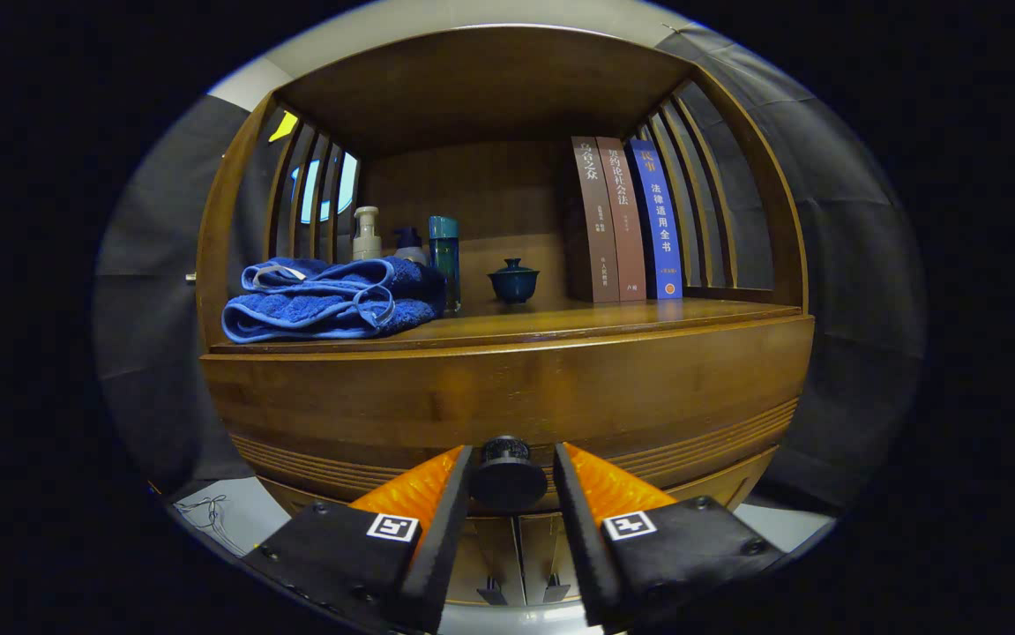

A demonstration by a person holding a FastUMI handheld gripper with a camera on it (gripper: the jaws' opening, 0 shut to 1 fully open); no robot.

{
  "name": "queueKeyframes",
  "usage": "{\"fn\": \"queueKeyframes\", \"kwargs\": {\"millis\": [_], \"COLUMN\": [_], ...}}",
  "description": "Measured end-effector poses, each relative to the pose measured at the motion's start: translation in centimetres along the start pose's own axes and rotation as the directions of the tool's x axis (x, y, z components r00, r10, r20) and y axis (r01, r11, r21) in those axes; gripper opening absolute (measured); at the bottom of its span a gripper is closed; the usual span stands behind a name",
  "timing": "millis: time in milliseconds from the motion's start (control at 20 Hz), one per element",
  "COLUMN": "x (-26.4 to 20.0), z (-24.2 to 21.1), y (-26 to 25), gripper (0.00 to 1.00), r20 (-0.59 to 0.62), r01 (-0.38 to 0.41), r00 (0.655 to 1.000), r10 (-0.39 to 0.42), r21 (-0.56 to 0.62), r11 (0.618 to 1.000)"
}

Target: Pull open the drawer, take out the items inside it, and place them on the countertop above the cabinet.

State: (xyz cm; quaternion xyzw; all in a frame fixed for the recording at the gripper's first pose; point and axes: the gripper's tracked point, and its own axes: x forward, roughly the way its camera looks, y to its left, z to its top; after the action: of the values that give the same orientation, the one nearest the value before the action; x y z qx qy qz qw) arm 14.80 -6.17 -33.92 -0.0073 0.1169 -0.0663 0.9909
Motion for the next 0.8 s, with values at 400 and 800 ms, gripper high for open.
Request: {"fn": "queueKeyframes", "kwargs": {"millis": [400, 800], "x": [0.33, 0.23], "z": [-1.07, -0.78], "y": [-0.15, -0.25], "gripper": [0.63, 0.41], "r20": [-0.040, -0.042], "r01": [0.002, -0.011], "r00": [0.999, 0.999], "r10": [-0.002, 0.010], "r21": [0.001, -0.025], "r11": [1.000, 1.000]}}
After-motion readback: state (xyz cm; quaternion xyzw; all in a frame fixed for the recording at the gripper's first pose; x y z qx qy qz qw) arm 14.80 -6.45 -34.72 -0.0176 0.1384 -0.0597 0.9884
